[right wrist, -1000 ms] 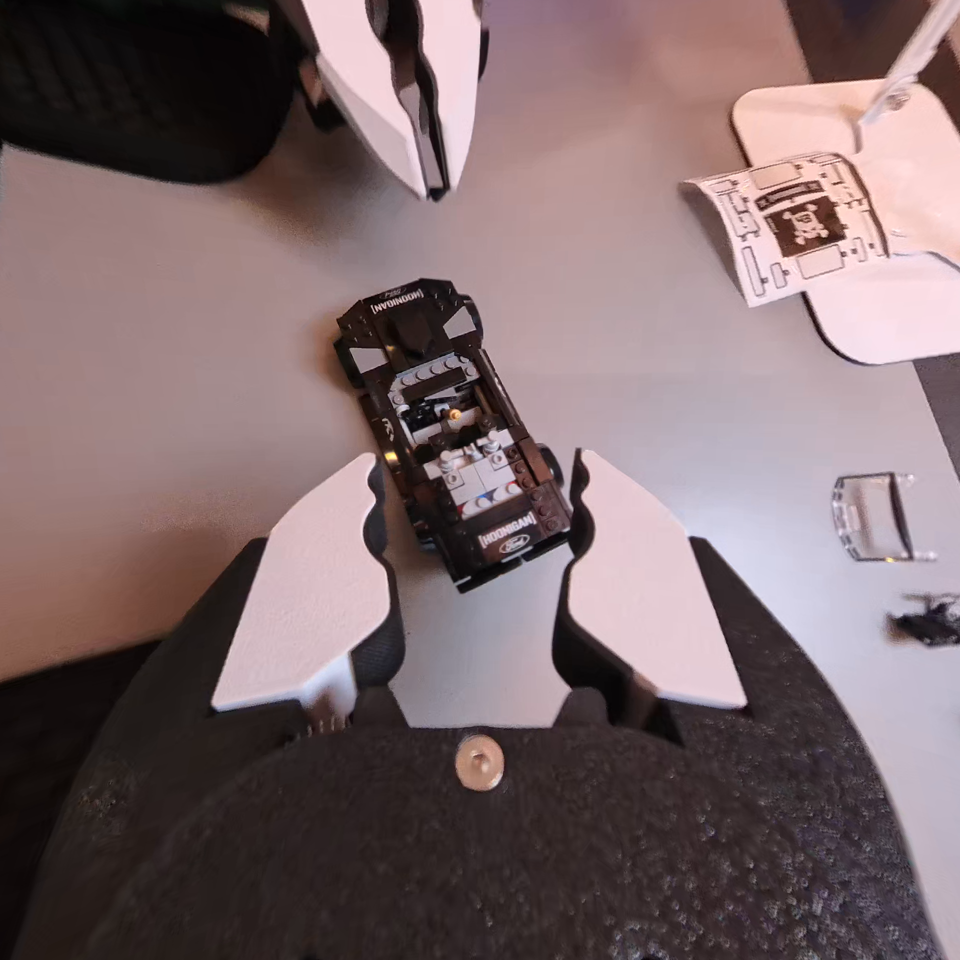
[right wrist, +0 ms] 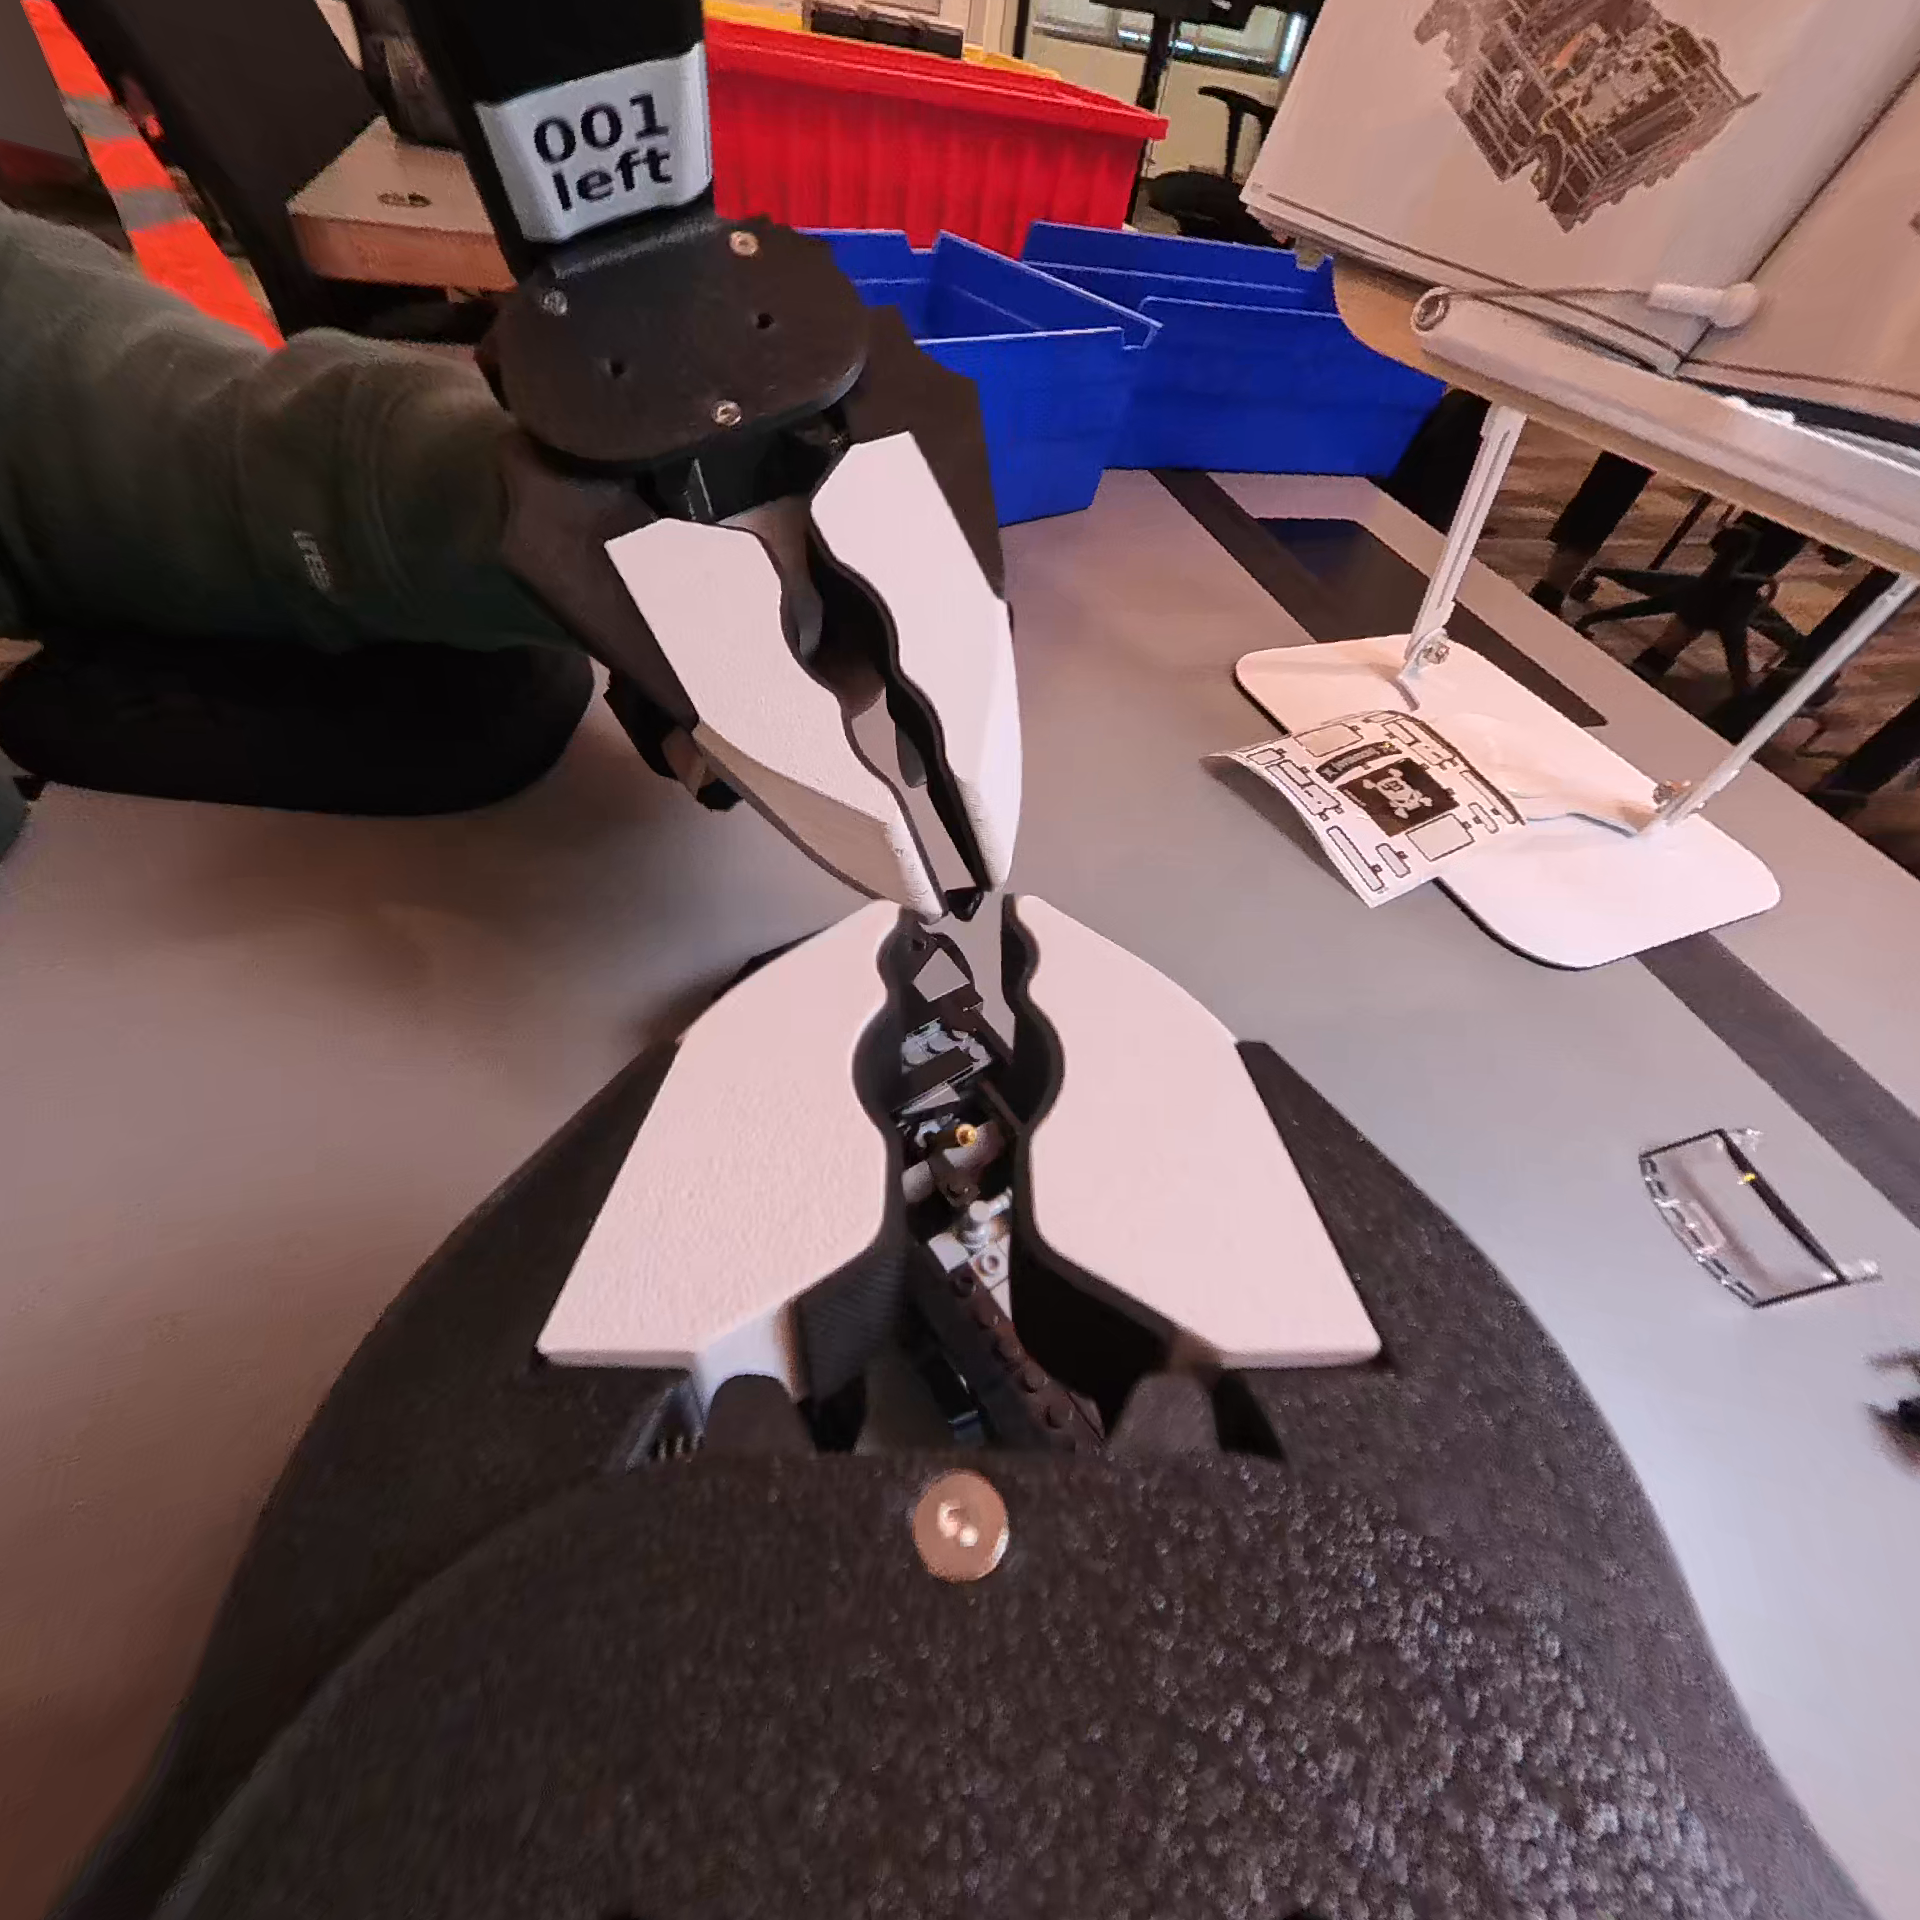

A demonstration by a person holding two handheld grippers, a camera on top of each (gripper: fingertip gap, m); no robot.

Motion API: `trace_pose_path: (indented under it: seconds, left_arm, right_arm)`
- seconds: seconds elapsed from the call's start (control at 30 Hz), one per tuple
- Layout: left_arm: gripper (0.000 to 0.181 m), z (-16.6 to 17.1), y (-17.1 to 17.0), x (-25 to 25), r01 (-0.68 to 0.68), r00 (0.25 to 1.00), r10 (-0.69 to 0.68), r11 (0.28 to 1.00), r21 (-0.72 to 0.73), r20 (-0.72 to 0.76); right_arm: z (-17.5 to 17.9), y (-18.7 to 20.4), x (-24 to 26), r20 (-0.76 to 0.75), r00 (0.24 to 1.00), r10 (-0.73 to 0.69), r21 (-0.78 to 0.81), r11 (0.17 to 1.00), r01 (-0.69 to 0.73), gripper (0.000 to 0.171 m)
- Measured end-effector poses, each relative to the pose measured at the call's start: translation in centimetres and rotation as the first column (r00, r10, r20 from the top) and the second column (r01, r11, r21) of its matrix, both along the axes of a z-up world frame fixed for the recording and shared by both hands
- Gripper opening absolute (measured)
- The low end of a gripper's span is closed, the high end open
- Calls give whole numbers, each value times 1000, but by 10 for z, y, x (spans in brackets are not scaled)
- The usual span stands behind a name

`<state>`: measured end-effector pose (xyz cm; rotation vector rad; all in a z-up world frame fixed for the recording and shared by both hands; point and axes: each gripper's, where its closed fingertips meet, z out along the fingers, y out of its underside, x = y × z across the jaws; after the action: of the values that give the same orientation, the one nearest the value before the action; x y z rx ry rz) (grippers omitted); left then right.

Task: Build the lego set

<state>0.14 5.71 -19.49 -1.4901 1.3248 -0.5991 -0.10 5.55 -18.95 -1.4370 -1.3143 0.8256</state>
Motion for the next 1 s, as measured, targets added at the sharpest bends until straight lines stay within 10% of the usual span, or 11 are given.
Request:
trace_pose_path:
  seconds: [0.63,1.0]
  left_arm:
    - [8,-12,12,-4,-75,997,75,997,-22,1]
    - [8,-39,32,5,-167,979,142,970,-178,-147]
  right_arm:
    - [-13,24,21,70,993,-95,-21,995,97,18]
    - [-75,37,64,339,936,96,-201,979,-28,70]
